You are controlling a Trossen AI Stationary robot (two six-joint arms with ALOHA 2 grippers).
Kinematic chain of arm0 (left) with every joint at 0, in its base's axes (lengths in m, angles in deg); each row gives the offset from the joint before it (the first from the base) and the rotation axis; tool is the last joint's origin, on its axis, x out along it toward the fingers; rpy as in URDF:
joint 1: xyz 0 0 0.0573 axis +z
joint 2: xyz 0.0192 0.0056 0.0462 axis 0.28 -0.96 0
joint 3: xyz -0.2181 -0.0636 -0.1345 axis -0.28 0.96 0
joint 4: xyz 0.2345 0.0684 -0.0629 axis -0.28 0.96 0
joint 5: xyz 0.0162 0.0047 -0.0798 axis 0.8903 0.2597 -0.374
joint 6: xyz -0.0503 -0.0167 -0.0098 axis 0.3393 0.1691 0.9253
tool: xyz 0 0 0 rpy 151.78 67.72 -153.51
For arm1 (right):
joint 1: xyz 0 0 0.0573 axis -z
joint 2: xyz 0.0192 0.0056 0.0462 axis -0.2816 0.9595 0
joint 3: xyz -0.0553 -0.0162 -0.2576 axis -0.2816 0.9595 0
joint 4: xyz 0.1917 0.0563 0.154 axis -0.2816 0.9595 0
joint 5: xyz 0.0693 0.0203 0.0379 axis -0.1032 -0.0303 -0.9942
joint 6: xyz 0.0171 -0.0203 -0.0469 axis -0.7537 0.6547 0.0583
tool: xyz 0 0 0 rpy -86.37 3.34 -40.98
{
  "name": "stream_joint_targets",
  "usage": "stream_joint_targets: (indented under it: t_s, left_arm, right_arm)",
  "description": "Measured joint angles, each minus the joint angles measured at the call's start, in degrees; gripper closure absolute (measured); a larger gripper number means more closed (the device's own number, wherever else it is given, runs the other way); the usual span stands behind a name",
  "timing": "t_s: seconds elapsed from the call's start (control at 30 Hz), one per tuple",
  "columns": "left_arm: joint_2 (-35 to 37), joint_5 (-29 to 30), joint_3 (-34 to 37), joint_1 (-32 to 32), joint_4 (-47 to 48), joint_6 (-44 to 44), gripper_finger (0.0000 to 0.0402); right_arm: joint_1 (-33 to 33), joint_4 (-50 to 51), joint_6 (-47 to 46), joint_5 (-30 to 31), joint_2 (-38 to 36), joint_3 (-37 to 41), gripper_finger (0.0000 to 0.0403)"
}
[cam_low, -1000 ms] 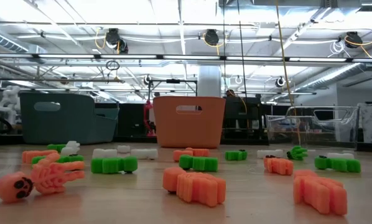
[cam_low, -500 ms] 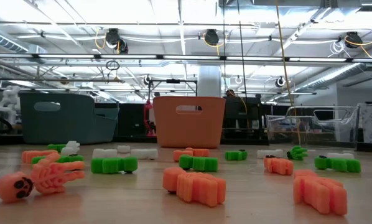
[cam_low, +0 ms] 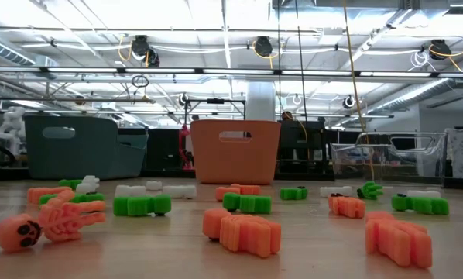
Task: Sort Halloween decoration
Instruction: Put the green skeleton toy into the transparent bin
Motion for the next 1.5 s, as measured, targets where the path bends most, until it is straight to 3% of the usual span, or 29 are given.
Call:
stream_joint_targets:
  t_s: [0.33,0.63,0.9,1.17,1.37,1.5]
  left_arm:
    - [0.0,2.9,0.0,0.1,0.0,-6.8,0.0402]
    - [0.0,3.9,0.0,0.1,0.0,-8.3,0.0402]
    - [0.0,6.3,0.0,1.4,0.0,-8.1,0.0402]
    - [0.0,6.4,0.0,4.8,0.0,-8.2,0.0402]
    - [0.0,6.4,0.0,7.5,-0.4,-8.2,0.0402]
    - [0.0,6.3,0.0,8.4,-0.5,-8.2,0.0402]
  right_arm:
    - [0.4,-0.3,-16.8,10.2,1.6,0.0,0.0395]
    - [5.6,2.4,-19.9,10.1,5.7,-0.1,0.0395]
    - [16.3,10.9,-20.0,10.0,6.9,-0.1,0.0394]
    - [29.2,17.0,-17.0,2.1,12.0,-0.1,0.0395]
    - [35.8,26.1,-15.5,-9.4,19.9,-2.9,0.0395]
    - [38.2,31.0,-9.8,-8.8,25.2,-6.3,0.0395]
